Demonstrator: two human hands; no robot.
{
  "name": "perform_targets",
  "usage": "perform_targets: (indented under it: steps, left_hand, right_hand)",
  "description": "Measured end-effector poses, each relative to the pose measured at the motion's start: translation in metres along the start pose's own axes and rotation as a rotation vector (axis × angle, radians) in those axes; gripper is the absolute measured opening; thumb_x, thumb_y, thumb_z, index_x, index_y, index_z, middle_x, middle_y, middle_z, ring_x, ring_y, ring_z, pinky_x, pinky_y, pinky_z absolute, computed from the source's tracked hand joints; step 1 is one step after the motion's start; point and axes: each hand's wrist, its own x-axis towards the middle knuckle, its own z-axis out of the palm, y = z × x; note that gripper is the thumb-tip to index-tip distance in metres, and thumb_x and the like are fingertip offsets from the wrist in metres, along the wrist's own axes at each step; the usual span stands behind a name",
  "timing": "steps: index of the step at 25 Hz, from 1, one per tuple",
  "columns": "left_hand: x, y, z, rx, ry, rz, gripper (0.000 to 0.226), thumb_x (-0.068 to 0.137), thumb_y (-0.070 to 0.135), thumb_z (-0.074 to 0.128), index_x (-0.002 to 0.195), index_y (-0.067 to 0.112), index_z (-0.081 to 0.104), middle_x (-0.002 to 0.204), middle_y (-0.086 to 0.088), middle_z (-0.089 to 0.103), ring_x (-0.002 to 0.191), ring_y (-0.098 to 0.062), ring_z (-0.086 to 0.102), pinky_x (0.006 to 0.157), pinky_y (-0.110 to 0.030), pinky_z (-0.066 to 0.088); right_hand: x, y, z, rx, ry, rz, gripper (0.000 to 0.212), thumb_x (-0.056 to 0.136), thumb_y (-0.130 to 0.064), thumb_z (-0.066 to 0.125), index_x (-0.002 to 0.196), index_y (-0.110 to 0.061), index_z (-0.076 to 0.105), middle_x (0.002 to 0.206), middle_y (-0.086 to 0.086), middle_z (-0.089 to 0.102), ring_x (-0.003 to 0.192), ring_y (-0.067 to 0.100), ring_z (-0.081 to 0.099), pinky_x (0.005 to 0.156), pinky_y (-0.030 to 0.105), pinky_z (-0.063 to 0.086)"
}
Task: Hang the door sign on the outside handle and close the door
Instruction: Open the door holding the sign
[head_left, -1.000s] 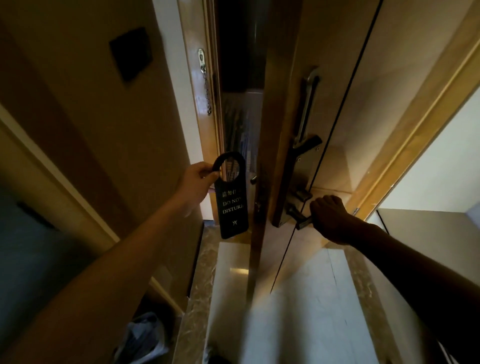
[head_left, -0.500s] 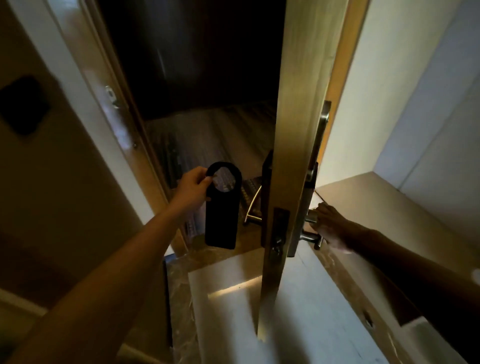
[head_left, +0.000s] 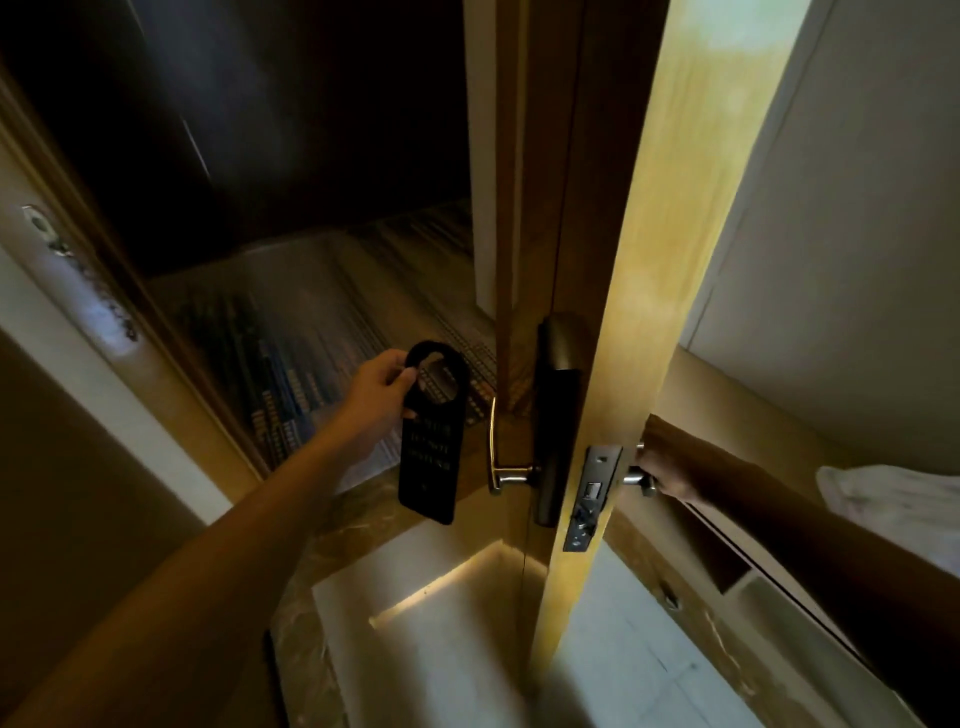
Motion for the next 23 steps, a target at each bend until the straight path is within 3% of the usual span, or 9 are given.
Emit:
perform_targets:
  steps: [2, 5, 7, 9, 13, 17, 19, 21, 23]
  left_hand:
    - [0.001, 0.004, 0.020, -0.015, -0.033, 0.003, 0.019, 0.097, 0.009, 0.037, 0.093, 0.009, 0.056, 0.084, -0.005, 0.057, 0.075, -0.015, 0.056, 0.059, -0.025, 0.048]
    - [0.006, 0.005, 0.058, -0.038, -0.160, 0.023, 0.018, 0.096, 0.006, 0.037, 0.096, 0.003, 0.055, 0.087, -0.012, 0.055, 0.081, -0.022, 0.054, 0.065, -0.031, 0.044]
    - [0.013, 0.004, 0.084, -0.038, -0.224, 0.029, 0.018, 0.096, 0.004, 0.037, 0.102, -0.001, 0.053, 0.084, -0.012, 0.052, 0.085, -0.027, 0.051, 0.064, -0.031, 0.045]
    - [0.022, 0.004, 0.101, -0.047, -0.236, 0.017, 0.021, 0.096, 0.004, 0.037, 0.108, 0.000, 0.053, 0.082, -0.008, 0.053, 0.088, -0.028, 0.051, 0.064, -0.031, 0.046]
    - [0.035, 0.002, 0.141, -0.014, -0.288, -0.008, 0.020, 0.096, 0.008, 0.039, 0.104, 0.008, 0.058, 0.087, -0.008, 0.056, 0.088, -0.025, 0.054, 0.068, -0.035, 0.047]
    - [0.043, 0.002, 0.162, 0.023, -0.351, -0.040, 0.021, 0.096, 0.014, 0.042, 0.108, 0.019, 0.059, 0.090, -0.002, 0.060, 0.090, -0.022, 0.058, 0.074, -0.037, 0.050]
    - [0.045, 0.005, 0.173, 0.060, -0.386, -0.053, 0.022, 0.096, 0.016, 0.042, 0.108, 0.022, 0.060, 0.090, 0.000, 0.060, 0.089, -0.017, 0.058, 0.067, -0.029, 0.051]
    - [0.045, 0.008, 0.186, 0.065, -0.428, -0.055, 0.024, 0.096, 0.017, 0.043, 0.104, 0.029, 0.062, 0.090, 0.001, 0.062, 0.089, -0.015, 0.059, 0.060, -0.023, 0.049]
    - [0.047, 0.009, 0.199, 0.060, -0.446, -0.060, 0.026, 0.095, 0.015, 0.044, 0.112, 0.024, 0.062, 0.094, 0.001, 0.062, 0.092, -0.016, 0.060, 0.056, -0.019, 0.049]
  right_hand:
    - [-0.015, 0.018, -0.005, -0.054, -0.047, 0.056, 0.043, 0.091, -0.028, 0.057, 0.131, -0.037, 0.044, 0.133, -0.003, 0.056, 0.119, 0.023, 0.058, 0.094, 0.050, 0.052]
    - [-0.040, 0.041, -0.005, -0.097, -0.014, 0.136, 0.048, 0.096, -0.028, 0.048, 0.141, -0.031, 0.031, 0.145, 0.001, 0.042, 0.129, 0.028, 0.047, 0.103, 0.050, 0.046]
    - [-0.056, 0.042, -0.016, -0.213, -0.033, 0.142, 0.056, 0.088, -0.026, 0.059, 0.139, -0.028, 0.036, 0.145, 0.002, 0.039, 0.122, 0.019, 0.052, 0.093, 0.039, 0.055]
    - [-0.065, 0.042, -0.025, -0.285, 0.002, 0.146, 0.062, 0.076, -0.014, 0.073, 0.133, -0.016, 0.047, 0.147, 0.012, 0.036, 0.121, 0.024, 0.051, 0.086, 0.031, 0.057]
    - [-0.094, 0.055, -0.031, -0.276, 0.019, 0.275, 0.056, 0.078, -0.009, 0.069, 0.129, -0.015, 0.047, 0.143, 0.018, 0.043, 0.123, 0.035, 0.049, 0.087, 0.040, 0.054]
    - [-0.110, 0.066, -0.042, -0.277, 0.044, 0.377, 0.056, 0.066, 0.003, 0.077, 0.115, -0.013, 0.055, 0.123, 0.021, 0.061, 0.099, 0.040, 0.065, 0.070, 0.047, 0.059]
    - [-0.114, 0.067, -0.047, -0.249, -0.078, 0.534, 0.040, 0.068, 0.012, 0.070, 0.105, -0.002, 0.062, 0.113, 0.024, 0.064, 0.094, 0.042, 0.065, 0.073, 0.048, 0.057]
    - [-0.112, 0.069, -0.051, -0.206, -0.116, 0.645, 0.009, 0.079, 0.012, 0.058, 0.081, 0.004, 0.062, 0.091, 0.022, 0.064, 0.083, 0.034, 0.063, 0.075, 0.041, 0.051]
    - [-0.107, 0.072, -0.061, -0.134, -0.120, 0.821, 0.027, 0.085, 0.005, 0.055, 0.064, -0.011, 0.055, 0.068, 0.008, 0.053, 0.063, 0.018, 0.051, 0.061, 0.028, 0.040]
